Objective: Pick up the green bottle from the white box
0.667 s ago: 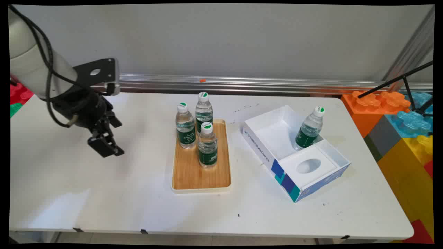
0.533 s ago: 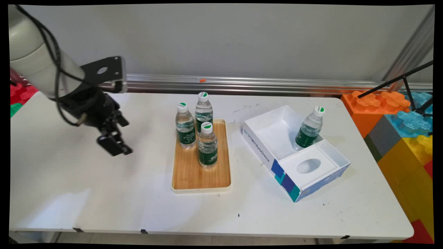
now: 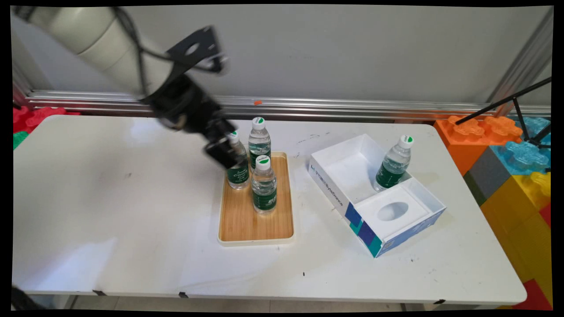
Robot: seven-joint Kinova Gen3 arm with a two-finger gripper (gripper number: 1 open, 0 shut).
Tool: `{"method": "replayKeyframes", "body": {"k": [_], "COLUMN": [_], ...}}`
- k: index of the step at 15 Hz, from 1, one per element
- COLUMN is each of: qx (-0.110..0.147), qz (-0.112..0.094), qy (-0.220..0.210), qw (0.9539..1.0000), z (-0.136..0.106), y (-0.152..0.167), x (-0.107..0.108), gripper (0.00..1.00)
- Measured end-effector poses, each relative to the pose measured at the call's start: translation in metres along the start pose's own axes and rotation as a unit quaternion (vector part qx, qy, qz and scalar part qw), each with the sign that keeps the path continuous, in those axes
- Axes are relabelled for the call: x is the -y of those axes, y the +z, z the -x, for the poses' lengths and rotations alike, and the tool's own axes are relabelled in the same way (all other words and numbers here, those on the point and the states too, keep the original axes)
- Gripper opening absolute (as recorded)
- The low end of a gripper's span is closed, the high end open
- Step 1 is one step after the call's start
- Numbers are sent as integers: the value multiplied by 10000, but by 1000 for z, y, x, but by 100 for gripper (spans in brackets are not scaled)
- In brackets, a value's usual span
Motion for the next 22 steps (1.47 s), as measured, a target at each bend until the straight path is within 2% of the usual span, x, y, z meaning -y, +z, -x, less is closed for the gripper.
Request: {"method": "replayKeyframes", "body": {"k": [3, 6, 13, 22], "qx": [-504, -796, -1135, -1306], "qz": [-21, 27, 282, 328], "qy": [-15, -91, -93, -148], "qw": [9987, 9968, 9931, 9908], "z": [-33, -55, -90, -146], "y": [10, 30, 109, 220], "x": [-2, -3, -8, -24], "gripper": [100, 100, 100, 100]}}
